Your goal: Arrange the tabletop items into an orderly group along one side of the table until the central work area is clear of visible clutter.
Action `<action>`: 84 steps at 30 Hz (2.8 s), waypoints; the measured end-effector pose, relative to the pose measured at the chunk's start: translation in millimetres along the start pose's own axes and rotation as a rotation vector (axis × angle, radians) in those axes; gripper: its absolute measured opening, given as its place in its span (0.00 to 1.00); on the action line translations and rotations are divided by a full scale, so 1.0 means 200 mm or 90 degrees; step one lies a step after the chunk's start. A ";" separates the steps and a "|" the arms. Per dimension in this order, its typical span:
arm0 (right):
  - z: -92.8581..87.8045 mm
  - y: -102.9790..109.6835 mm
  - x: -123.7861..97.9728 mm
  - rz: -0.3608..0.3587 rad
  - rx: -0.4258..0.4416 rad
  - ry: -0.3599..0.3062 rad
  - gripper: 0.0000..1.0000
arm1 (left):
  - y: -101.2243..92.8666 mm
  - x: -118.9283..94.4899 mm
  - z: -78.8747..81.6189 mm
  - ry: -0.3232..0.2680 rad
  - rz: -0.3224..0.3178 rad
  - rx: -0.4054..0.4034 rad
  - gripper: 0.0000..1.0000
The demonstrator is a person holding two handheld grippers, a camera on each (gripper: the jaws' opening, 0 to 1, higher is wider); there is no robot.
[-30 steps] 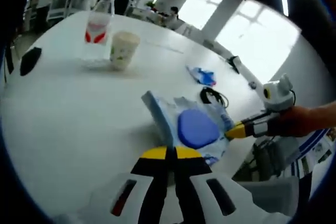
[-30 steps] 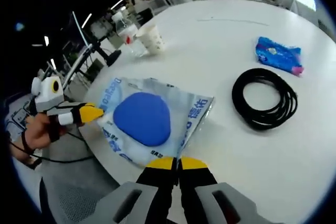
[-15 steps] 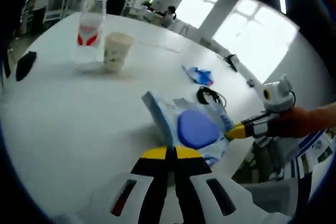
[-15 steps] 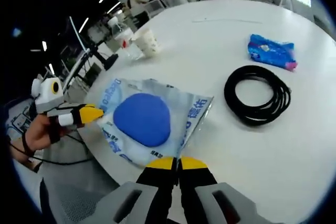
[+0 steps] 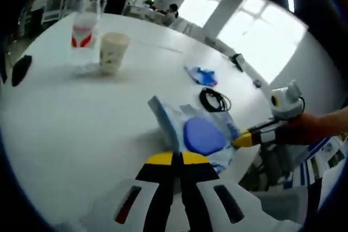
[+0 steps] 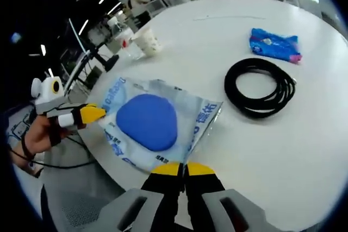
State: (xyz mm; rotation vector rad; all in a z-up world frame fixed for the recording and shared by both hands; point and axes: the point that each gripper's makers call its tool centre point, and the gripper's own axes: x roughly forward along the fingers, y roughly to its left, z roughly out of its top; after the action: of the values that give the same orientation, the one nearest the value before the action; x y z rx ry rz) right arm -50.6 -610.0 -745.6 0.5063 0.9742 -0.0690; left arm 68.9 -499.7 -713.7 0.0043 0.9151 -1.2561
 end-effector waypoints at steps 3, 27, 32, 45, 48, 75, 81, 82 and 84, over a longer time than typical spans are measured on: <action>-0.01 0.02 -0.01 0.003 -0.001 -0.002 0.00 | 0.00 -0.01 0.00 -0.005 0.001 -0.012 0.00; -0.05 -0.03 -0.02 0.005 0.031 -0.028 0.00 | -0.05 0.02 0.03 0.008 -0.014 -0.005 0.00; -0.02 -0.02 -0.06 0.002 0.031 -0.049 0.00 | -0.05 0.04 0.06 0.006 -0.015 -0.003 0.00; 0.03 -0.09 -0.10 -0.002 0.049 -0.075 0.00 | -0.08 0.11 0.17 -0.005 -0.027 -0.011 0.00; 0.07 -0.13 -0.10 -0.003 0.051 -0.084 0.00 | -0.09 0.14 0.20 -0.007 -0.025 -0.011 0.00; 0.61 -0.28 0.02 0.011 0.014 -0.133 0.00 | 0.13 0.36 0.56 -0.072 0.037 -0.113 0.00; 0.63 -0.27 0.06 0.011 -0.003 -0.120 0.00 | 0.18 0.39 0.56 -0.072 0.052 -0.108 0.00; 0.64 -0.28 0.06 0.012 -0.001 -0.119 0.00 | 0.19 0.40 0.57 -0.073 0.053 -0.110 0.00; 0.66 -0.30 0.08 0.015 -0.001 -0.113 0.00 | 0.20 0.40 0.58 -0.078 0.055 -0.111 0.00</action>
State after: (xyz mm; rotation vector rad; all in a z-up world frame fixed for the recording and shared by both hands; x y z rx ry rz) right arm 44.1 -718.6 -721.1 0.5015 0.7948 -0.0907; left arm 170.4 -605.5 -703.1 -0.1670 0.9064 -1.0816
